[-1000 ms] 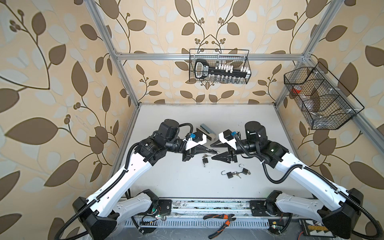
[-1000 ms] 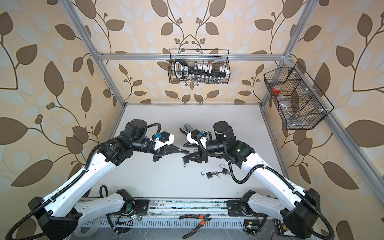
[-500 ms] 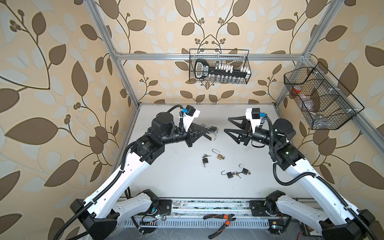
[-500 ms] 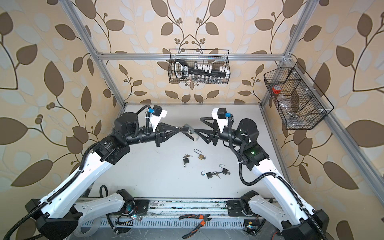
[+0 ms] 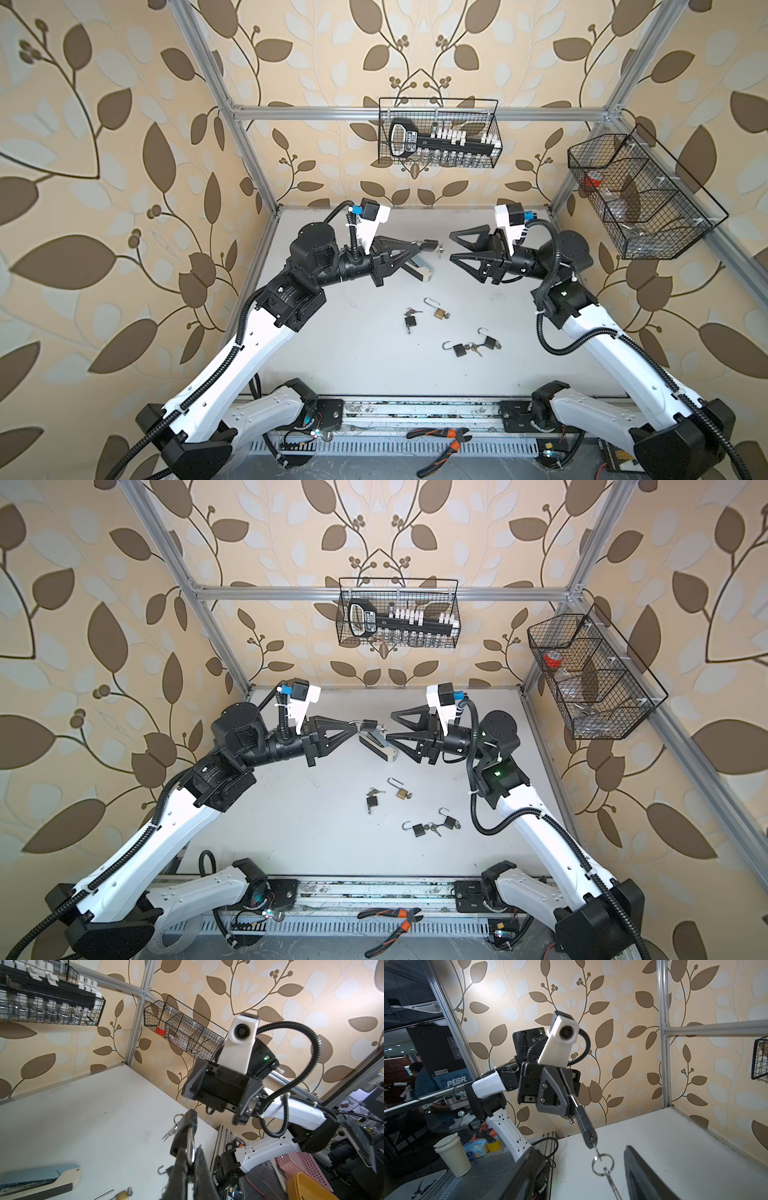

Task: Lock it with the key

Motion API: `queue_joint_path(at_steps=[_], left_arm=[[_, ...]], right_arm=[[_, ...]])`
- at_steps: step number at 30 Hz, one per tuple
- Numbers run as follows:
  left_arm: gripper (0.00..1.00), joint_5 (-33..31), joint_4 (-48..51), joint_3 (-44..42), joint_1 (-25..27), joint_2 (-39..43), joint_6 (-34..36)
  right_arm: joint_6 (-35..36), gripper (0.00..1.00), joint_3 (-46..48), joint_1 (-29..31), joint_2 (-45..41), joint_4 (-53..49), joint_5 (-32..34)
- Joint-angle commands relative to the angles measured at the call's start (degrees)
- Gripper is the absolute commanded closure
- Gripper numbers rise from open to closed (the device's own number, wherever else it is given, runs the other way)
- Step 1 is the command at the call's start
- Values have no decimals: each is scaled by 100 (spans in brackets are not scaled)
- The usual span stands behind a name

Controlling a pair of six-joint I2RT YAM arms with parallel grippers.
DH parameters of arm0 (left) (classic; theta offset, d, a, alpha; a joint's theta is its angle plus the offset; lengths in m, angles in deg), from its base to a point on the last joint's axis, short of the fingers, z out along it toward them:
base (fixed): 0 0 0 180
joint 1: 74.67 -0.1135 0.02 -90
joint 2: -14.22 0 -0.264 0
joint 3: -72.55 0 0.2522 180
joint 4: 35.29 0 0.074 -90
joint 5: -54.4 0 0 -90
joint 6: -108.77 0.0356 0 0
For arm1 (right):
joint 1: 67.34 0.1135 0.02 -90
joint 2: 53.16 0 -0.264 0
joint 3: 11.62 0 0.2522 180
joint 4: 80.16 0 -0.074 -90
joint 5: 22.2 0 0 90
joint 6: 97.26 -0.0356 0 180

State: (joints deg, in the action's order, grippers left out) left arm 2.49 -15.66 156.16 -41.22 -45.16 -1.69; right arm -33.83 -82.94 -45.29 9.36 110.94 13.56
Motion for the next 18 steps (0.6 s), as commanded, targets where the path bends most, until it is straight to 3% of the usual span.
queue_joint_path(at_steps=[1, 12, 18], left_arm=[[100, 712, -975, -92, 47, 22, -429], [100, 1367, -1793, -260, 52, -48, -913], [100, 1412, -1903, -312, 55, -4, -936]], right_arm=[[279, 34, -325, 0, -62, -226, -141], [920, 43, -524, 469, -173, -614, -509], [1164, 63, -608, 593, -176, -906, -162]])
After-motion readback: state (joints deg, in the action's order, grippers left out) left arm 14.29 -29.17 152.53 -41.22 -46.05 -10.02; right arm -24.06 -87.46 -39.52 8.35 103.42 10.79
